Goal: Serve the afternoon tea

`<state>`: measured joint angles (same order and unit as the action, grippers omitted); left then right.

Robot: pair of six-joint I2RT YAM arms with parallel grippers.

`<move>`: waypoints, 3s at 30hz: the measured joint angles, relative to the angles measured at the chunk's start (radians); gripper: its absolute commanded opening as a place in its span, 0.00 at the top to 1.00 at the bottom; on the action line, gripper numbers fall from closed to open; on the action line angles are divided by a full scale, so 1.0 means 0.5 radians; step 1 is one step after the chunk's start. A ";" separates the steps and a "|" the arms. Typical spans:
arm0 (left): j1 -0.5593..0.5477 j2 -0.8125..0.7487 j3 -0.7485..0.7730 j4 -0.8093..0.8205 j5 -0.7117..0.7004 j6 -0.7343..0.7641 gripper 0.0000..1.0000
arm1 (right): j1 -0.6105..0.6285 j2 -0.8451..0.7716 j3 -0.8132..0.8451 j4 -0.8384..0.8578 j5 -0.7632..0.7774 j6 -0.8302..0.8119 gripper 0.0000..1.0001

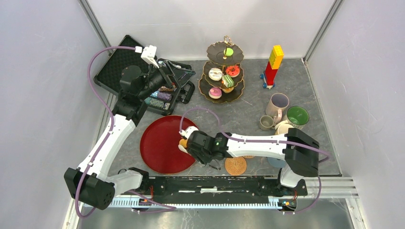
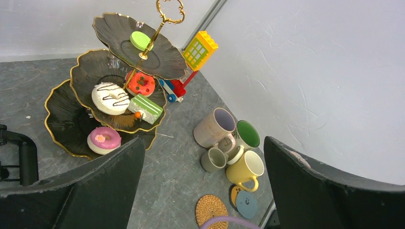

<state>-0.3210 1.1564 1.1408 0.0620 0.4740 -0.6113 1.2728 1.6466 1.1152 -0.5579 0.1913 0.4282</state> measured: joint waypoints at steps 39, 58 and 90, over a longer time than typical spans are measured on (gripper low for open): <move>0.000 0.000 0.000 -0.008 -0.001 0.001 0.00 | 0.021 -0.162 -0.031 0.188 0.286 -0.340 0.80; 0.000 0.000 0.000 -0.015 -0.002 0.001 0.00 | -0.362 -0.839 -0.096 0.184 0.835 -0.603 0.79; -0.002 0.027 0.000 -0.018 -0.002 0.002 0.00 | -1.325 0.165 1.514 -0.237 0.236 -0.986 0.68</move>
<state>-0.3222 1.1702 1.1408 0.0532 0.4728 -0.6106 0.6102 1.7290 1.8725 -0.6765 0.3092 -0.0650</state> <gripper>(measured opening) 0.997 0.450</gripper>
